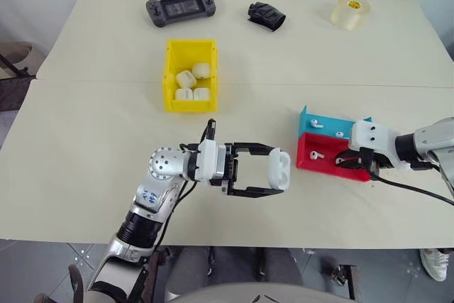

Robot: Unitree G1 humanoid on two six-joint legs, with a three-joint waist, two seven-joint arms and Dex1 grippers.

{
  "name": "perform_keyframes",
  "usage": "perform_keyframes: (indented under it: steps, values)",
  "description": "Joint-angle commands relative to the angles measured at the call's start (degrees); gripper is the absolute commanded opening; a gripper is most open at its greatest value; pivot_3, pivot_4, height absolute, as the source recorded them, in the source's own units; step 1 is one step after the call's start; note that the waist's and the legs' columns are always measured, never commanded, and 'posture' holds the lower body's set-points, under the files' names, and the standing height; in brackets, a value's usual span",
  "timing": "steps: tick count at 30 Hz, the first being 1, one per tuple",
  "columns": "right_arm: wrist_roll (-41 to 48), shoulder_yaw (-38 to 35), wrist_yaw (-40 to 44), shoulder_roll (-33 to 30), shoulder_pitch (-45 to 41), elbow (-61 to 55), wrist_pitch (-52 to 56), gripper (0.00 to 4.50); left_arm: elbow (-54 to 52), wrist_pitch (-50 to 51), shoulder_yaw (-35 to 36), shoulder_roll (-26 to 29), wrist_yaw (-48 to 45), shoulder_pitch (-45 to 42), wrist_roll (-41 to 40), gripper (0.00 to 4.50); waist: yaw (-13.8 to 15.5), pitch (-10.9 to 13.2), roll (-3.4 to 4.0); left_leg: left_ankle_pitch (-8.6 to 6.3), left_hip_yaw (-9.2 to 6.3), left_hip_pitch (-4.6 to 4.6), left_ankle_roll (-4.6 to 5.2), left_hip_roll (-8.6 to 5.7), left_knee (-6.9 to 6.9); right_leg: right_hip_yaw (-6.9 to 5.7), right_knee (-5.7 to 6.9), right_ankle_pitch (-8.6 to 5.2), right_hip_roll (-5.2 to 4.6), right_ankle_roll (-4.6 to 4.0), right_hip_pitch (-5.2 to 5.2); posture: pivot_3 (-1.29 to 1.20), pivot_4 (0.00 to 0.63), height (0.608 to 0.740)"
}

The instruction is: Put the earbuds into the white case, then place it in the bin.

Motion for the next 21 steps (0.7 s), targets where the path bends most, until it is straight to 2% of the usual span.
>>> perform_keyframes:
  steps: [1,4,6,12,16,21]
  values:
    - [4.83,-6.93,-1.27,-0.65,1.44,-5.33,3.69,0.48,-0.28,-0.46,0.42,-0.17,-1.29,-1.37,-1.79,2.78,0.07,0.01,0.02,0.0,0.0,0.0,0.0,0.0,0.0,0.0,0.0,0.0,0.0,0.0,0.0,0.0,0.15,0.74]
    - [9.37,-11.38,-1.71,0.09,3.45,-9.98,5.79,0.48,0.79,-0.91,0.73,-0.6,-1.82,-1.93,-1.9,2.78,0.03,0.01,0.02,0.0,-0.01,0.0,0.0,0.01,0.0,-0.01,0.0,0.0,0.0,0.0,0.0,0.0,0.15,0.74]
    - [15.48,-16.09,-3.4,2.41,4.77,-15.07,10.12,0.48,1.51,-1.32,1.19,-1.06,-2.6,-2.09,-2.75,2.78,0.07,0.01,0.01,0.0,-0.02,0.0,0.0,0.01,0.0,-0.01,0.01,0.0,0.0,0.0,0.0,0.0,0.15,0.74]
    - [40.29,-29.75,-17.36,16.97,5.76,-29.51,22.64,0.48,4.11,-0.52,3.37,-3.01,-4.08,-2.64,-6.84,2.78,0.07,0.02,-0.01,0.0,-0.1,-0.01,0.0,0.03,0.01,-0.07,0.05,0.01,0.0,0.0,0.01,0.0,0.15,0.74]
    - [48.59,-31.83,-27.69,25.53,8.07,-36.16,22.51,0.48,6.33,-0.59,4.61,-3.43,-4.73,-3.22,-7.16,2.78,0.2,0.02,-0.01,0.0,-0.17,-0.01,-0.01,-0.01,0.01,-0.11,0.1,0.01,-0.01,0.0,0.02,0.0,0.15,0.74]
    - [53.91,-29.33,-40.17,38.13,13.26,-43.66,17.39,0.48,8.23,0.83,5.63,-5.08,-4.31,-5.28,-8.05,2.78,0.15,0.02,0.0,0.0,-0.2,-0.01,-0.01,-0.08,-0.01,-0.09,0.16,0.01,-0.01,0.01,0.0,0.0,0.15,0.74]
